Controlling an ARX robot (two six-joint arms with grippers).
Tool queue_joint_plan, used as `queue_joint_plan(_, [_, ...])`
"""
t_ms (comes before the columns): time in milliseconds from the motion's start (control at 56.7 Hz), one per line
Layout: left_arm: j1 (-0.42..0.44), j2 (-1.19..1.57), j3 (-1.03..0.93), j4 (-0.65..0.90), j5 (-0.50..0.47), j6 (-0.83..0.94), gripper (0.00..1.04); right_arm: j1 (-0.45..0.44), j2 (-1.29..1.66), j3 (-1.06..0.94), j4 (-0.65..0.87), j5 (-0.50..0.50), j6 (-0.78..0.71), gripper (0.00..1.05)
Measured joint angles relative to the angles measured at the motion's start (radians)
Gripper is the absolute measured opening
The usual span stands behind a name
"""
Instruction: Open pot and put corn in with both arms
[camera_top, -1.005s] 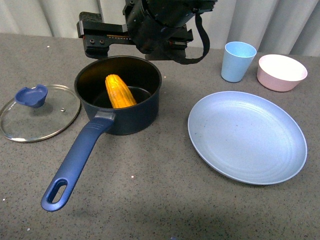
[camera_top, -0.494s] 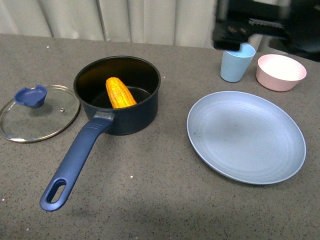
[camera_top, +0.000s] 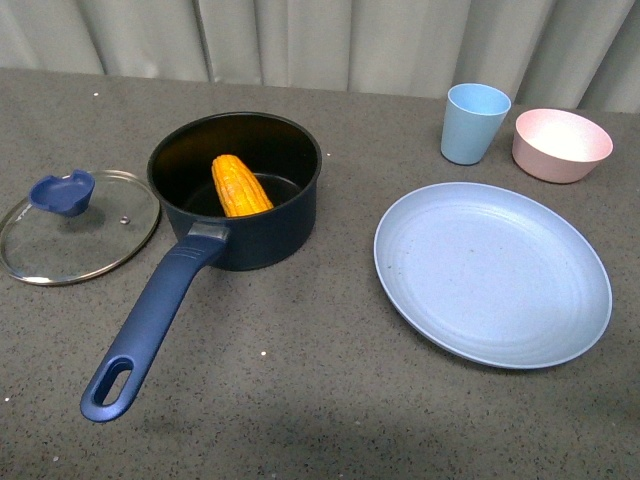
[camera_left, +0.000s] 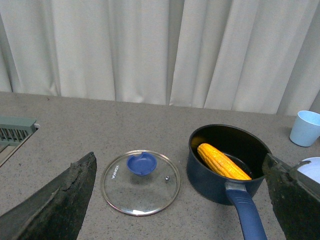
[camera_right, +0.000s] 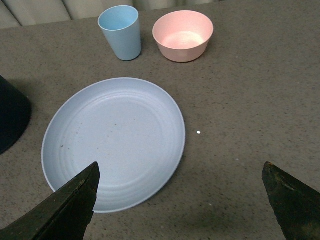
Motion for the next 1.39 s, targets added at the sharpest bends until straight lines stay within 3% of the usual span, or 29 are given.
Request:
queue_joint_plan(176, [0.000, 0.000, 0.000, 0.000, 0.000, 0.000, 0.98, -0.029, -0.124, -0.034, -0.007, -0.017, -0.040, 0.95])
queue_joint_plan(212, [0.000, 0.000, 0.000, 0.000, 0.000, 0.000, 0.98, -0.032, -0.103, -0.055, 0.061, -0.025, -0.061, 0.92])
queue_joint_plan(300, [0.000, 0.000, 0.000, 0.000, 0.000, 0.000, 0.98, -0.047, -0.070, -0.180, 0.422, -0.054, -0.133, 0.77])
queue_joint_plan(353, [0.000, 0.000, 0.000, 0.000, -0.002, 0.000, 0.98, -0.090, -0.098, -0.212, 0.527, -0.116, -0.152, 0.68])
queue_joint_plan(546, [0.000, -0.001, 0.000, -0.001, 0.000, 0.000, 0.98, -0.136, -0.271, -0.219, 0.435, -0.131, -0.180, 0.25])
queue_joint_plan(687, [0.000, -0.001, 0.000, -0.001, 0.000, 0.000, 0.98, -0.137, -0.360, -0.219, 0.356, -0.134, -0.186, 0.00])
queue_joint_plan(1392, [0.000, -0.001, 0.000, -0.001, 0.000, 0.000, 0.98, -0.137, -0.651, -0.219, 0.073, -0.135, -0.187, 0.01])
